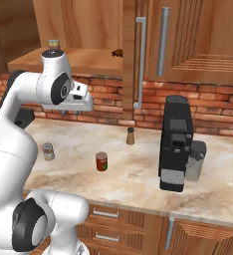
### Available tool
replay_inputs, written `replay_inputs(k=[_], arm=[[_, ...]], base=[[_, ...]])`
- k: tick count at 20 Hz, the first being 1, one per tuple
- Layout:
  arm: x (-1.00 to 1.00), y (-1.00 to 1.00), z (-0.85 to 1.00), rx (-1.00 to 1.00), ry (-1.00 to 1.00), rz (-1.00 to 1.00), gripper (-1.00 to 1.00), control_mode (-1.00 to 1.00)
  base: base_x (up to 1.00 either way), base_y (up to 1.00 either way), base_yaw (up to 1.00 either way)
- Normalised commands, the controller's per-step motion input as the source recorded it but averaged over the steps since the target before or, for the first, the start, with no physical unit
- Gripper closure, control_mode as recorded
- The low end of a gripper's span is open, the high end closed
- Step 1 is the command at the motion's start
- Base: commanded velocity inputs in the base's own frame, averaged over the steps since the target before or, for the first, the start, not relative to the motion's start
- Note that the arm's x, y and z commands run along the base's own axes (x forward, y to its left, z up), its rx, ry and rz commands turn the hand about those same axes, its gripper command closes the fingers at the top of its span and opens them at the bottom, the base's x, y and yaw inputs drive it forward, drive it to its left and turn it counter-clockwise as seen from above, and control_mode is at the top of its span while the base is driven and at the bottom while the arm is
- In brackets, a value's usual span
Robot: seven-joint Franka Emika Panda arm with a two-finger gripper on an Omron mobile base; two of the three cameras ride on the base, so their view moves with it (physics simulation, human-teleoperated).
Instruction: Pick the cans from the counter and place them in their designated side in the cabinet.
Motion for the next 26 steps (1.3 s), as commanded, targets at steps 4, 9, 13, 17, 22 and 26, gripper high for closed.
replay_inputs(k=[4,9,13,17,22,26], arm=[[-0.02,0.14,-0.01,0.00,-0.01,0.00,-1.00,-1.00],[-0.07,0.43,-0.08,0.00,-0.02,0.01,-1.00,-1.00],[-0.08,0.44,-0.01,0.00,-0.05,0.02,-1.00,-1.00],[-0.08,0.34,-0.03,-0.01,-0.10,0.03,-1.00,-1.00],[-0.02,0.15,-0.07,0.00,-0.09,0.00,-1.00,-1.00],[0.00,0.25,-0.04,0.02,-0.09,0.02,-1.00,-1.00]], base=[[0.00,0.00,0.00],[0.00,0.00,0.00],[0.00,0.00,0.00],[0.00,0.00,0.00],[0.00,0.00,0.00],[0.00,0.00,0.00]])
